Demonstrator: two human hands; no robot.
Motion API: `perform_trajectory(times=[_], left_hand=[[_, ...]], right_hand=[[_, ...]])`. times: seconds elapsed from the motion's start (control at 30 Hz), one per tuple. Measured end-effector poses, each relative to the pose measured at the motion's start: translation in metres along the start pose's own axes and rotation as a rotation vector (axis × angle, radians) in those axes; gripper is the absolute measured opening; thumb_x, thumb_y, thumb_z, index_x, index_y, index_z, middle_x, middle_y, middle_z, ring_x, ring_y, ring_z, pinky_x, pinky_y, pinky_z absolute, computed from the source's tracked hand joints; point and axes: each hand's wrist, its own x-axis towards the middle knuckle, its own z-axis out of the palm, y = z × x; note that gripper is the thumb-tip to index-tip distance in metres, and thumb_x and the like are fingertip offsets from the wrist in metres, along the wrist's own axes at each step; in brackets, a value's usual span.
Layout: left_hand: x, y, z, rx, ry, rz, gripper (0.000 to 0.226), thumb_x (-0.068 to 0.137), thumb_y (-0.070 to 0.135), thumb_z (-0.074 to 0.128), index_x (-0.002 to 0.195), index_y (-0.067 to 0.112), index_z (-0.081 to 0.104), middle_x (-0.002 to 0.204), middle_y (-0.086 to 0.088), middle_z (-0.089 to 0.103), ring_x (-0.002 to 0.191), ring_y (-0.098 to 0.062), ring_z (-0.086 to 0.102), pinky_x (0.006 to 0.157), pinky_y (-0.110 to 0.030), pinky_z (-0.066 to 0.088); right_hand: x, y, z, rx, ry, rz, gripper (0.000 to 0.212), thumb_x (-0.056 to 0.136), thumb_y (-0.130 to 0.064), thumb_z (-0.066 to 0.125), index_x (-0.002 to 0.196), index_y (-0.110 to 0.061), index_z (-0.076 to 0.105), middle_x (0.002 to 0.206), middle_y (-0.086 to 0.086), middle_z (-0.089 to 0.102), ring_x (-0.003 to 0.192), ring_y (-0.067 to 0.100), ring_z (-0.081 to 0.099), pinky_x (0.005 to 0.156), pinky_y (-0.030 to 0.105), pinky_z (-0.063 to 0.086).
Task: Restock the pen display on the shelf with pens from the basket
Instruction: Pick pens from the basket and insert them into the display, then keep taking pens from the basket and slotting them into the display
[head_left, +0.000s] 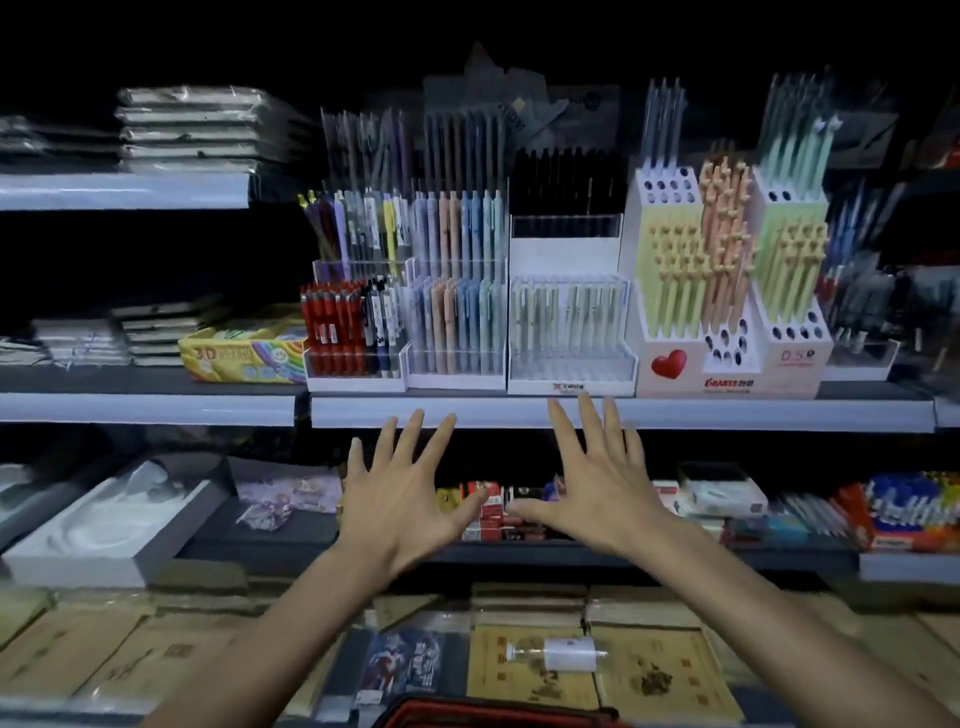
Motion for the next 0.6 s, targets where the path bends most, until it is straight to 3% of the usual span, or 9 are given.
perform_trajectory(times=[0.2, 0.37, 0.6], left_hand=[[-0.055, -0.006, 0.062, -0.043, -0.083, 0.016, 0.098, 0.082, 0.094, 0.018, 0.165, 0.043, 0.008, 0.174, -0.001, 0.015, 0.161, -0.027, 0.009, 0.127, -0.060, 0.010], [-0.112, -0.021, 0.124, -0.050, -0.329, 0.004, 0.097, 0.083, 0.094, 0.013, 0.164, 0.043, -0.004, 0.175, 0.002, 0.005, 0.161, -0.025, 0.000, 0.128, -0.058, 0.003], [-0.179, -0.030, 0.206, -0.068, -0.553, -0.136, 0.098, 0.083, 0.090, 0.025, 0.165, 0.038, 0.009, 0.170, -0.003, 0.026, 0.156, -0.031, 0.023, 0.124, -0.054, 0.024]], right_hand=[[-0.046, 0.000, 0.078, 0.032, -0.167, -0.015, 0.125, 0.078, -0.088, 0.052, 0.157, -0.032, -0.027, 0.165, 0.005, -0.035, 0.150, 0.034, -0.035, 0.126, 0.055, -0.010], [-0.086, 0.013, 0.156, 0.005, -0.354, -0.075, 0.120, 0.083, -0.083, 0.052, 0.158, -0.031, -0.026, 0.166, 0.006, -0.032, 0.152, 0.033, -0.032, 0.126, 0.055, -0.007], [-0.131, 0.028, 0.261, 0.068, -0.615, -0.071, 0.116, 0.088, -0.070, 0.061, 0.161, -0.030, -0.020, 0.170, 0.004, -0.021, 0.156, 0.033, -0.022, 0.127, 0.055, -0.004]])
